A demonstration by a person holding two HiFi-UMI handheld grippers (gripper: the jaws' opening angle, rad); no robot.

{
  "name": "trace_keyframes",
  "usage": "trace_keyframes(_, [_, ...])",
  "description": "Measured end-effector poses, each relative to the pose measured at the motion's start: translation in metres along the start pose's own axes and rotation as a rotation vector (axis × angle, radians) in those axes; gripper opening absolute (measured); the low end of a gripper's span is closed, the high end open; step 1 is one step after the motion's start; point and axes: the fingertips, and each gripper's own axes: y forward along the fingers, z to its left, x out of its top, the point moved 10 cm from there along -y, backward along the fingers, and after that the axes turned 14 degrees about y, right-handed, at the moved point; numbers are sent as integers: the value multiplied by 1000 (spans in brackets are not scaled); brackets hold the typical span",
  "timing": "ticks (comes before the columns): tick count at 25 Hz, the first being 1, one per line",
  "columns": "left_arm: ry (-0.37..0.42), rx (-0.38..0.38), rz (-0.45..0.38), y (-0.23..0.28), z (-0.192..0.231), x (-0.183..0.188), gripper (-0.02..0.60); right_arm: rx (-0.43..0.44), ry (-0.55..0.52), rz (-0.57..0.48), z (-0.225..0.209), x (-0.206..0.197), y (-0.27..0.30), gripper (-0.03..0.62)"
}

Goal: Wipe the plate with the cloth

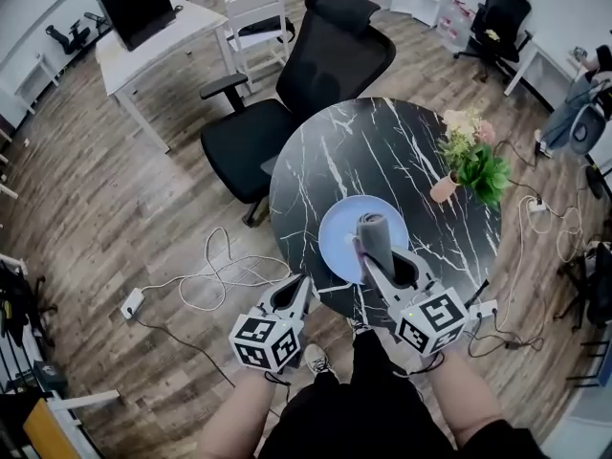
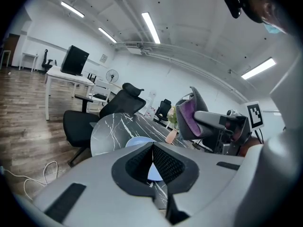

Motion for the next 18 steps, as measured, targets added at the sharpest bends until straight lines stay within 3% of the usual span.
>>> trace_keyframes(6, [-94,27,70,39,11,-11,20,24,29,65,-34,-8,30,118])
trace_keyframes(11, [-128,42,139,69,17,-23,23,35,47,109,-55,-12,48,118])
trace_keyframes(18, [-235,58,269,110,30,-55,123,39,58,191,-78,-28,68,118])
